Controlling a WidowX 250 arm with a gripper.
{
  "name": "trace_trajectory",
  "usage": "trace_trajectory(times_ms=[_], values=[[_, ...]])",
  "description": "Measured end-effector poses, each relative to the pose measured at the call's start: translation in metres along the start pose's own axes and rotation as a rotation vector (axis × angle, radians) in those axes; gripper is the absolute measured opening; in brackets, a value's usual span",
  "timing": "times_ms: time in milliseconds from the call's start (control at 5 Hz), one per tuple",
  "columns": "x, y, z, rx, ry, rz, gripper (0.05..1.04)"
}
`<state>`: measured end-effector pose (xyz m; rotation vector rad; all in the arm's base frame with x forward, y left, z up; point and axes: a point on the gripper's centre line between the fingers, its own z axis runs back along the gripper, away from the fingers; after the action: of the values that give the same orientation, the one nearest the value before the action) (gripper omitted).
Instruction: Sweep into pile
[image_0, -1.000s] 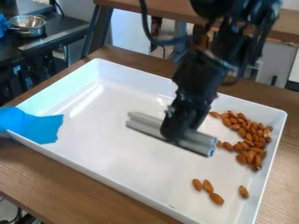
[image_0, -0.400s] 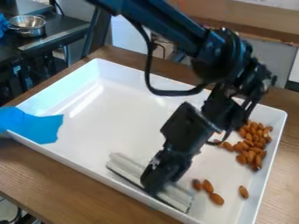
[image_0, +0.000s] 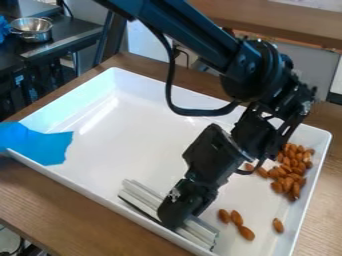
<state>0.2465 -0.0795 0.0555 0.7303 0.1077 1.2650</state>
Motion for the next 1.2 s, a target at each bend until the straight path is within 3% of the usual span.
trace_trajectory(times_ms=[400,1200], values=[[-0.007,-0.028,0.014,-0.062,-0.03,0.022,0.371],[-0.015,-0.102,0.074,-0.181,0.019,0.151,0.37]])
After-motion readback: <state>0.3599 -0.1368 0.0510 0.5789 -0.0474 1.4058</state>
